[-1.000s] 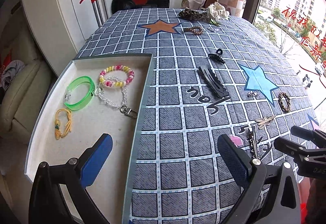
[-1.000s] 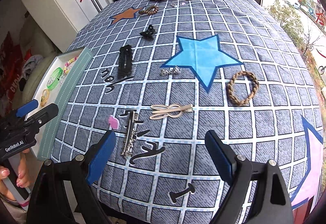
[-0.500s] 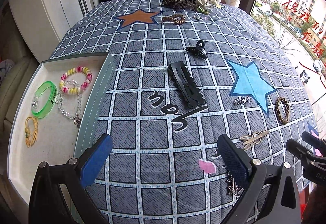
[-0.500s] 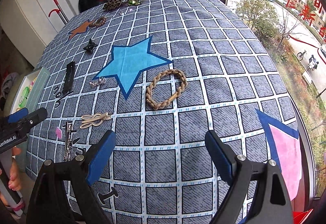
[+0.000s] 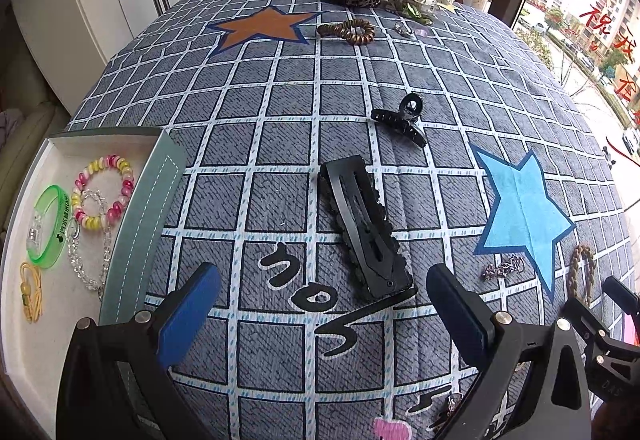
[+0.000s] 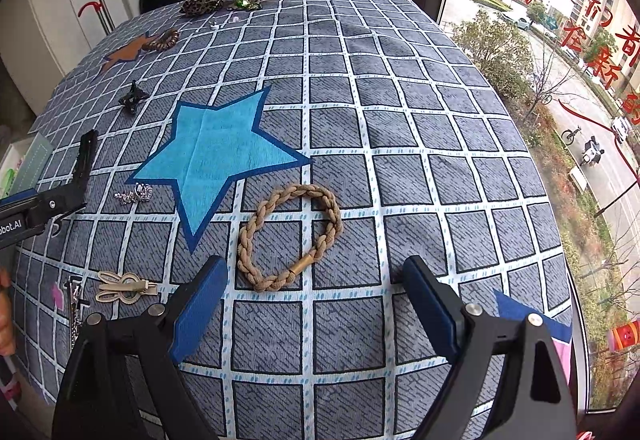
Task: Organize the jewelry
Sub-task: 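Grasp the black hair clip with the left tool while the right tool grasps the braided rope bracelet, then carry the black hair clip and braided bracelet over the white tray with both tools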
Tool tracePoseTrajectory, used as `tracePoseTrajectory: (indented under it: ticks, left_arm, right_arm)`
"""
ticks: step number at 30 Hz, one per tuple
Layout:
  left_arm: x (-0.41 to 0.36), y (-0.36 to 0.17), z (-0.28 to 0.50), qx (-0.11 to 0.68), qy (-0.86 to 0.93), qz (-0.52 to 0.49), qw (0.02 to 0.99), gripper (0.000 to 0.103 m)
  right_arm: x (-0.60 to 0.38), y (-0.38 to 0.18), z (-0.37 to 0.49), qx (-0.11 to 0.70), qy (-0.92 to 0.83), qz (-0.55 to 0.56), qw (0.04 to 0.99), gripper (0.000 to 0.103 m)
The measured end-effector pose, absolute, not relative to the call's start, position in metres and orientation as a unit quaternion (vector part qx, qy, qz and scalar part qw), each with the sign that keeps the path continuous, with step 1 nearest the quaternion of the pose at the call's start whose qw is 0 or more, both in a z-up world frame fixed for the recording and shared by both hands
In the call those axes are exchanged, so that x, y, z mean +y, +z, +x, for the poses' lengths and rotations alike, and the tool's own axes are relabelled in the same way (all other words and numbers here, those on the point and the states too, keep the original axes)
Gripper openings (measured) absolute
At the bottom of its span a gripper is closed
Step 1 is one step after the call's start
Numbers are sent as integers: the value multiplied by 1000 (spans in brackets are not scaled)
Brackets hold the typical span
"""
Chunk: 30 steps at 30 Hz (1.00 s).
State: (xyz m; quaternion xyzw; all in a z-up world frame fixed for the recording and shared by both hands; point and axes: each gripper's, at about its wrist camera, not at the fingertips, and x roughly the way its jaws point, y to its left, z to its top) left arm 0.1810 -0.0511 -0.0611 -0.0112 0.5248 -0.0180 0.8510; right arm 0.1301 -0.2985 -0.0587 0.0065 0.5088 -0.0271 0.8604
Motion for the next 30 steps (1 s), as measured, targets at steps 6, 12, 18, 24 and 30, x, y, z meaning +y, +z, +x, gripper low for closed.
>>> tracePoseTrajectory:
  ticks: [6, 12, 18, 24, 30]
  left_arm:
    - [-55, -68, 191, 527, -13, -10, 850, 103]
    - [-66, -64, 196, 514, -27, 9, 858, 86]
    - [-77, -58, 195, 504, -57, 25, 861, 41]
    - [-74, -55, 189, 505, -67, 22, 860, 39]
    - [-70, -49, 166, 503, -77, 23, 861, 39]
  right_arm:
    - [-295, -60, 147, 502, -29, 5, 864, 91]
    - [-290, -59, 153, 501, -22, 1, 865, 84]
    - [-281, -55, 150, 500, -4, -9, 866, 58]
    - [-280, -52, 147, 495, -4, -8, 869, 14]
    - [-292, -49, 138, 489, 9, 30, 872, 13]
